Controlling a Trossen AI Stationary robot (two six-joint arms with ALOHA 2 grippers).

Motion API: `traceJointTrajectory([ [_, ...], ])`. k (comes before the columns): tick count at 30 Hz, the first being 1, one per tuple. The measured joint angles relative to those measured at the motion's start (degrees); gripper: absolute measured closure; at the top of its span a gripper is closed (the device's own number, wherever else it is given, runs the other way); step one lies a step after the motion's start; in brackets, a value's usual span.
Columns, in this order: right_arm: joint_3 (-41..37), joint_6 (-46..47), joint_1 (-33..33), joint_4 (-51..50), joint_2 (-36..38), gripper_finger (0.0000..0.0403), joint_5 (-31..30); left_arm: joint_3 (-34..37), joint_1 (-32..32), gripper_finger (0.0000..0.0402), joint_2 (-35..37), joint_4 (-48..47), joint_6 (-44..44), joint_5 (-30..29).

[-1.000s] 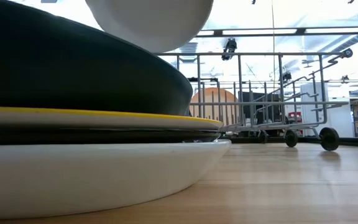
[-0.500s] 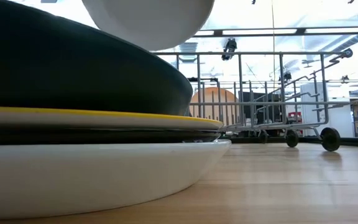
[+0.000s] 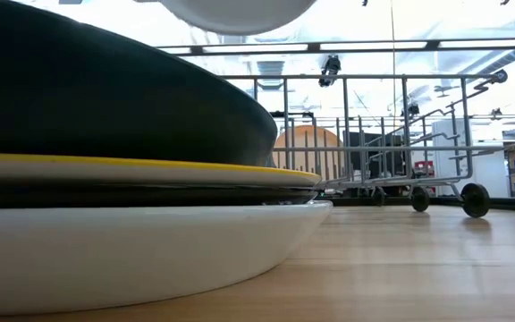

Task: Sort dishes
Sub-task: Put the gray plate into the dish rack

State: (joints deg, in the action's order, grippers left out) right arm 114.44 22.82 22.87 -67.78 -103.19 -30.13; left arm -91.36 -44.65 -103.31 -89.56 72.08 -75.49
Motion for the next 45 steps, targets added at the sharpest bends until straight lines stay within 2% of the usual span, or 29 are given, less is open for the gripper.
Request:
traceJointTrajectory([
  [4,2.40,0.30,-0.46,-4.14,1.46,0.0377,-0.07,-0.93,-0.21,0.0259,0.29,-0.44,-2.25,0.20],
  [7,3.16,0.14,-1.28,-5.67,3.75,0.0377,0.27,-1.01,-0.11,0.0241,1.43,-0.58,-5.16,2.88],
  [13,3.00,-1.30,-6.14,-6.30,8.35,0.0377,-2.92,0.76,0.23,0.0235,6.48,-0.62,-8.75,4.66],
  [19,2.92,-9.77,-15.39,-1.92,10.60,0.0377,-2.16,7.54,0.07,0.0235,12.72,-0.54,-12.08,2.63],
  [25,2.83,-19.63,-27.96,7.33,10.95,0.0377,9.23,17.90,0.10,0.0235,20.02,0.16,-8.04,-0.17],
  [31,2.83,-21.07,-39.68,16.98,7.71,0.0377,12.40,27.57,0.12,0.0235,26.27,2.10,-7.63,-4.27],
  [34,2.83,-21.44,-43.58,19.67,5.54,0.0376,14.72,31.73,0.12,0.0235,27.80,2.42,-7.83,-4.39],
  [38,2.83,-21.95,-47.79,24.30,2.57,0.0376,20.75,35.79,0.12,0.0235,29.22,2.51,-7.86,-4.40],
  [42,4.25,-23.29,-51.18,27.09,-0.83,0.0377,26.98,37.51,0.12,0.0235,30.17,2.48,-7.72,-4.36],
  [45,5.98,-24.05,-52.85,28.85,-3.36,0.0377,29.18,37.61,0.12,0.0235,30.82,2.27,-8.00,-4.40],
])
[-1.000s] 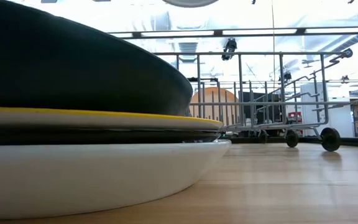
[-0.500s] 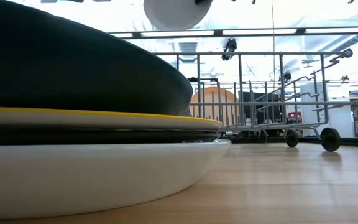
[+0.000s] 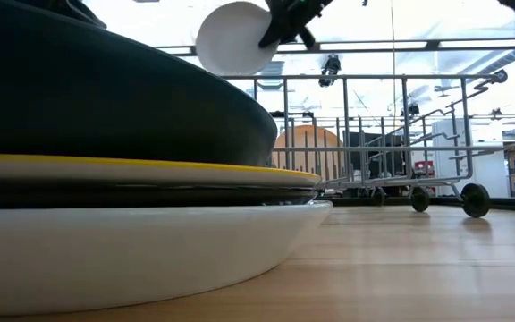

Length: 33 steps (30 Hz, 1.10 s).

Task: Sort dishes
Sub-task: Put the gray plate into the dish rack

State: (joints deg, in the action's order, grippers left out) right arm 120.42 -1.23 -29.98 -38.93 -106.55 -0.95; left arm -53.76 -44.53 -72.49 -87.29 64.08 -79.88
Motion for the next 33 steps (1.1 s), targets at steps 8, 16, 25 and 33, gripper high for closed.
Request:
traceJointTrajectory([
  [8,4.00,-1.17,-2.46,4.69,-6.33,0.0377,1.68,0.00,0.00,0.0235,3.77,-0.67,-5.37,-2.42],
  [16,11.32,-9.57,-3.80,5.55,-14.01,0.0377,2.41,0.00,0.11,0.0235,7.99,-0.70,-9.51,-6.70],
  [25,13.98,-20.83,-4.71,6.63,-17.53,0.0377,4.21,0.00,0.11,0.0235,10.50,-0.65,-9.52,-6.68],
  [33,13.90,-25.81,-5.56,2.26,-17.48,0.0377,9.16,1.20,0.11,0.0235,10.58,-0.68,-9.60,-6.61],
])
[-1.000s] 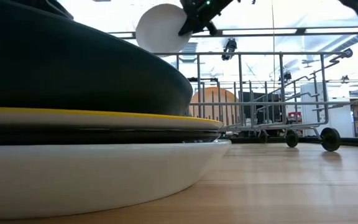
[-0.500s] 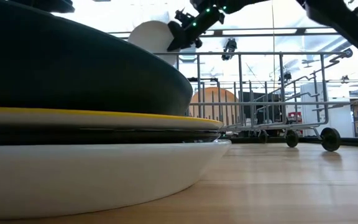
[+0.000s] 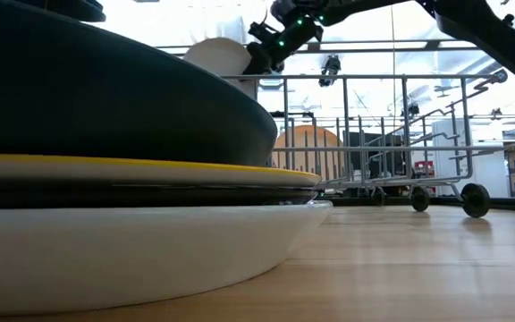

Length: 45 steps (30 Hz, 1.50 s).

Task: Sort dishes
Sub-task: Put the gray plate into the dish rack

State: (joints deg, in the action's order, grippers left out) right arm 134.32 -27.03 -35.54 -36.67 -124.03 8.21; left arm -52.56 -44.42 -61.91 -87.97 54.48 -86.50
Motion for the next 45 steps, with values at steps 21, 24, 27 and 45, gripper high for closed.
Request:
traceJointTrajectory([
  [21,-2.43,6.66,-0.58,-5.62,0.04,0.0377,-5.35,0.00,0.00,0.0235,0.04,0.05,0.00,-0.12],
  [24,-3.20,9.07,-0.60,-6.16,0.04,0.0377,-5.72,0.00,0.00,0.0235,0.04,0.05,0.00,-0.15],
  [27,-4.20,10.40,-0.62,-6.32,0.09,0.0377,-7.38,0.00,0.00,0.0235,0.04,0.04,0.00,-0.87],
  [45,-8.49,10.57,-0.49,-6.86,0.09,0.0377,-7.93,0.00,0.02,0.0235,0.04,0.11,0.01,-1.68],
])
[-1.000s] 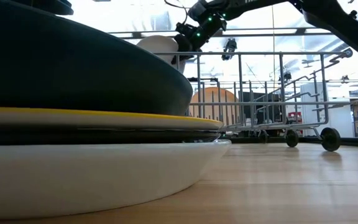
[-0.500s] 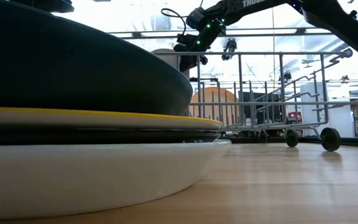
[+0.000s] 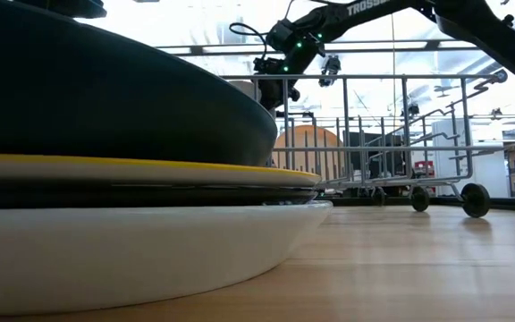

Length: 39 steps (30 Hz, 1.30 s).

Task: Sort dishes
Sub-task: Put the gray plate into the dish rack

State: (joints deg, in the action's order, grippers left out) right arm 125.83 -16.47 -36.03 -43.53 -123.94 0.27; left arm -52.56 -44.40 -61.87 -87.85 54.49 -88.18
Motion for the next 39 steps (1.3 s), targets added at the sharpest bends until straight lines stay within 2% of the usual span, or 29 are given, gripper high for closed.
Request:
traceJointTrajectory([
  [18,-4.95,-1.62,0.28,1.11,0.00,0.0377,0.11,0.00,-0.01,0.0235,0.00,0.15,0.00,0.02],
  [26,-5.02,-1.56,0.28,1.86,0.00,0.0336,0.01,0.00,-0.02,0.0235,-0.02,0.20,0.01,0.02],
  [35,-5.02,-1.82,0.22,2.43,0.00,0.0365,-0.44,0.00,0.00,0.0235,-0.02,0.20,0.00,0.04],
  [39,-5.02,-1.80,0.22,2.45,0.00,0.0362,-0.20,0.00,-0.01,0.0235,-0.02,0.20,-0.01,0.04],
])
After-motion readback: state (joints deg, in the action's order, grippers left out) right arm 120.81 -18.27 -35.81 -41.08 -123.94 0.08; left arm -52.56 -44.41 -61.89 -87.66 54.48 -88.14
